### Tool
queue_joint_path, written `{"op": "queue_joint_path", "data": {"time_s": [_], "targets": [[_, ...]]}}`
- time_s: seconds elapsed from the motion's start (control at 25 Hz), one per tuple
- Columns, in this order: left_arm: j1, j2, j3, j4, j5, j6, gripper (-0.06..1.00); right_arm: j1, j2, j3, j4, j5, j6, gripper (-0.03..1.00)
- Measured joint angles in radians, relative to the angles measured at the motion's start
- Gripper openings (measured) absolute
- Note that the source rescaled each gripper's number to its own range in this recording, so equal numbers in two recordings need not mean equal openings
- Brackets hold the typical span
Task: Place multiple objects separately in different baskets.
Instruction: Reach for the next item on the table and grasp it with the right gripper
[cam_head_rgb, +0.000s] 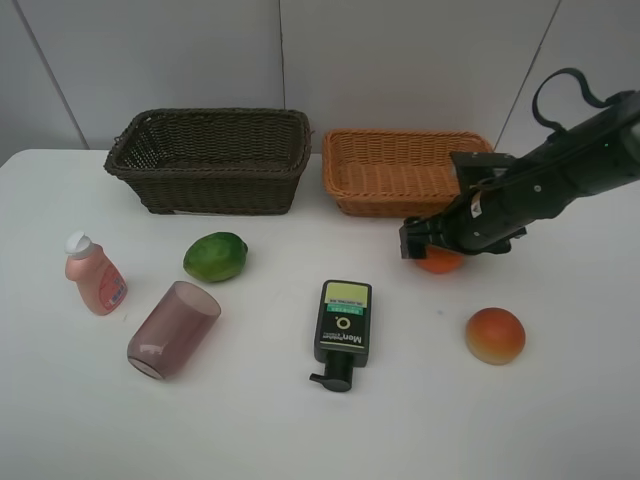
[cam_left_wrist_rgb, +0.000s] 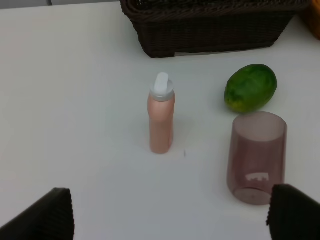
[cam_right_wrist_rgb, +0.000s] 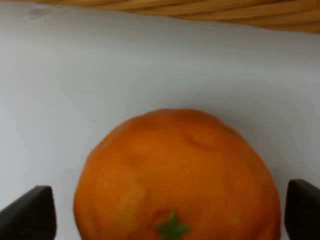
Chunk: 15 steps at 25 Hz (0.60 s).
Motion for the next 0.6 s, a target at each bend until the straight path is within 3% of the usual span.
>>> {"op": "queue_joint_path", "data": {"time_s": [0.24,0.28,0.32,0.36,0.4,0.6], "targets": [[0.000,0.000,0.000,0.000,0.000,0.000,1.00,-0.001,0.031,0.000,0.000,-0.026,0.000,0.95],[0.000,0.000,0.000,0.000,0.000,0.000,1.00,-0.001,0.033,0.000,-0.003,-0.028,0.000,0.90],[0.000,0.000,0.000,0.000,0.000,0.000,1.00,-0.002,0.033,0.000,-0.003,-0.030,0.000,0.77],[0.000,0.000,0.000,0.000,0.000,0.000,1.00,-0.002,0.035,0.000,-0.003,-0.030,0.000,0.60],[0.000,0.000,0.000,0.000,0.000,0.000,1.00,-0.002,0.036,0.000,-0.003,-0.031,0.000,0.33],[0.000,0.000,0.000,0.000,0.000,0.000,1.00,-0.002,0.037,0.000,-0.005,-0.030,0.000,0.32]]}}
